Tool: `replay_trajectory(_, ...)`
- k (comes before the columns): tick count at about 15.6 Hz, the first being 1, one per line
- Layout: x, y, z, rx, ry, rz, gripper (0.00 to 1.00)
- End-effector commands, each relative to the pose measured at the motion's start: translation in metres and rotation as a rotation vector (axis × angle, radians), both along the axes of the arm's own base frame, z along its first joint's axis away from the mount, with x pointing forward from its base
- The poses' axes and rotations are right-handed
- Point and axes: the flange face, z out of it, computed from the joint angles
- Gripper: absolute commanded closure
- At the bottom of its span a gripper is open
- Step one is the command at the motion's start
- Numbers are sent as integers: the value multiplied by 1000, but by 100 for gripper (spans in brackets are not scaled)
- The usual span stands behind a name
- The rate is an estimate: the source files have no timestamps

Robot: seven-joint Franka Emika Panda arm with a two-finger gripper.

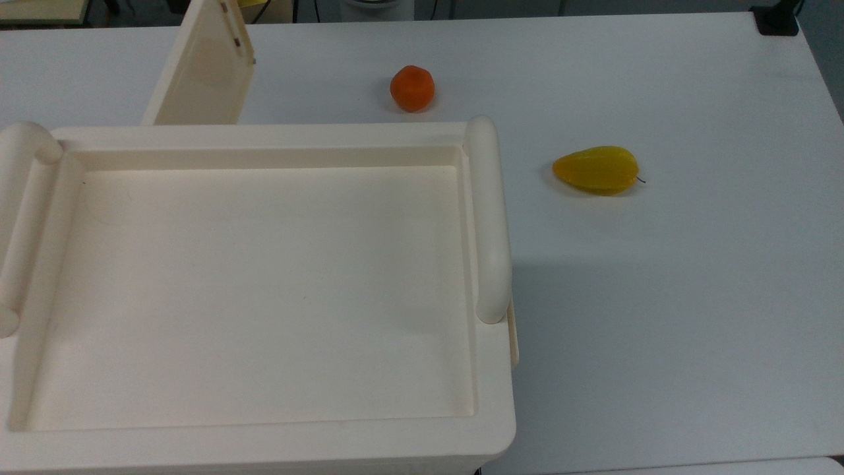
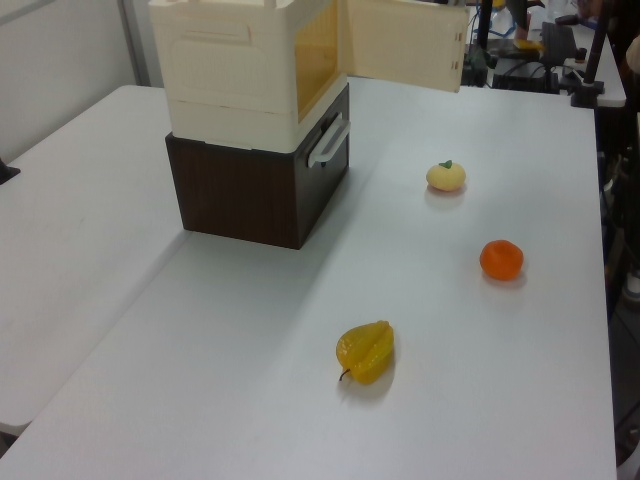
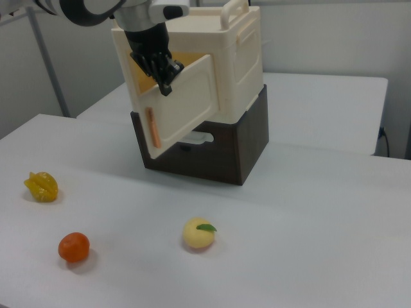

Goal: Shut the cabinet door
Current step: 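Push the door with the gripper, swinging it shut against the cabinet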

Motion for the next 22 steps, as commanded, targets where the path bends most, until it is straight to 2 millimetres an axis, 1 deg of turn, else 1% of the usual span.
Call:
replay_trajectory(1,3,33,-2,24,-16,41,100)
replay_trajectory(3,9,43,-7,23,-12,54,100)
replay_trajectory(6,20,74,-20,27,4,106,100)
replay_trajectory(7,25,86,-22,25,-9,111,100)
replay_trajectory(8,30,92,-22,28,-30,98,100)
replay_trajectory(10,43,100,-32,40,-52,53,100)
replay_trajectory(12,56,124,-40,41,-94,49,100)
replay_trajectory(13,62,131,-41,46,-127,45,100)
replay_trajectory(15,77,137,-54,49,-173,35,100)
replay_trajectory(19,101,140,-64,52,-318,5,100)
replay_trajectory(20,104,140,-64,52,-344,1,100)
replay_trajectory(22,105,139,-69,49,-342,1,100)
